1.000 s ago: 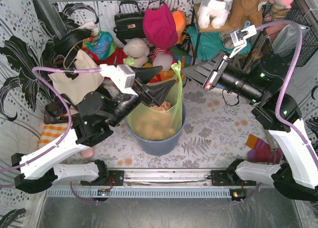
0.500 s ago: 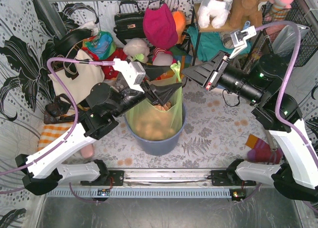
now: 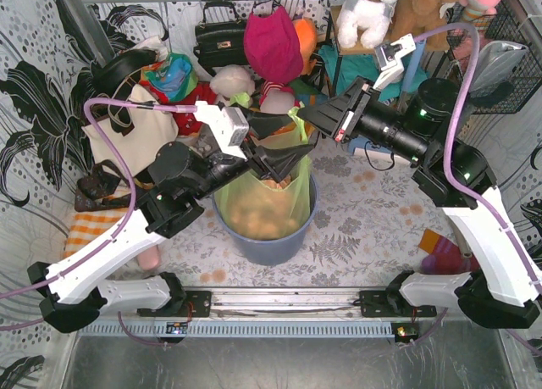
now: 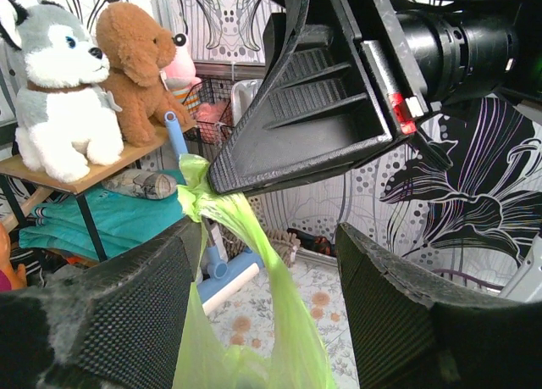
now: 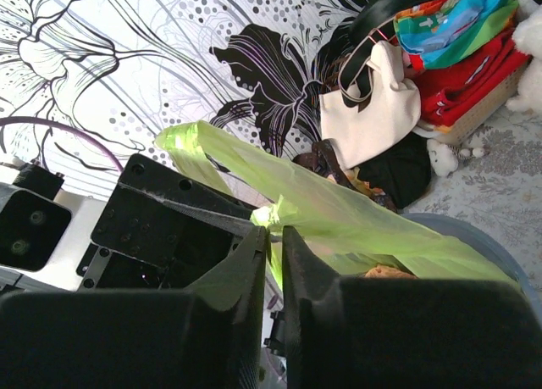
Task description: Tie the trash bag
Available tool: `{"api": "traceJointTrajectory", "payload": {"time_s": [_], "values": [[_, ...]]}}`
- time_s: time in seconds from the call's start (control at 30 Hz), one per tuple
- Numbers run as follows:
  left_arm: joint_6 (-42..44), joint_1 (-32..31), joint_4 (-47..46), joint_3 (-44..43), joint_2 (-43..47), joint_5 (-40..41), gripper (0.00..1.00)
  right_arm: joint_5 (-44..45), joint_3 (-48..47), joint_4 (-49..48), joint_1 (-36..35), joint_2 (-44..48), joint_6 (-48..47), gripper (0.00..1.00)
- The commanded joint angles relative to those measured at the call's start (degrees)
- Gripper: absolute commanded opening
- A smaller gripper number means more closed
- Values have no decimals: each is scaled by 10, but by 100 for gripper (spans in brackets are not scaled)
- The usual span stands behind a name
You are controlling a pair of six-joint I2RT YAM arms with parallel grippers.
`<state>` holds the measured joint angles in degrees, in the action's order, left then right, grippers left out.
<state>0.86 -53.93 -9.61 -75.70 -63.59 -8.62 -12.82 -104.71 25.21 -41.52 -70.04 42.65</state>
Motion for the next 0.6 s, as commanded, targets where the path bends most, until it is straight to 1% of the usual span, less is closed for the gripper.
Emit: {"api": "traceJointTrajectory", "payload": {"time_s": [0.0, 0.07, 0.27, 0.57], "values": [[-6, 3, -32, -5, -8, -3, 73, 1, 2, -39, -2, 15, 5, 6], [-6, 3, -33, -5, -9, 0, 73, 4, 7, -42, -2, 23, 7, 0], [-2, 3, -44, -6, -14, 23, 74, -10, -3, -27, -2, 28, 8, 0], [31, 4, -23, -46, -37, 43, 73, -44, -3, -27, -2, 28, 16, 0]]}}
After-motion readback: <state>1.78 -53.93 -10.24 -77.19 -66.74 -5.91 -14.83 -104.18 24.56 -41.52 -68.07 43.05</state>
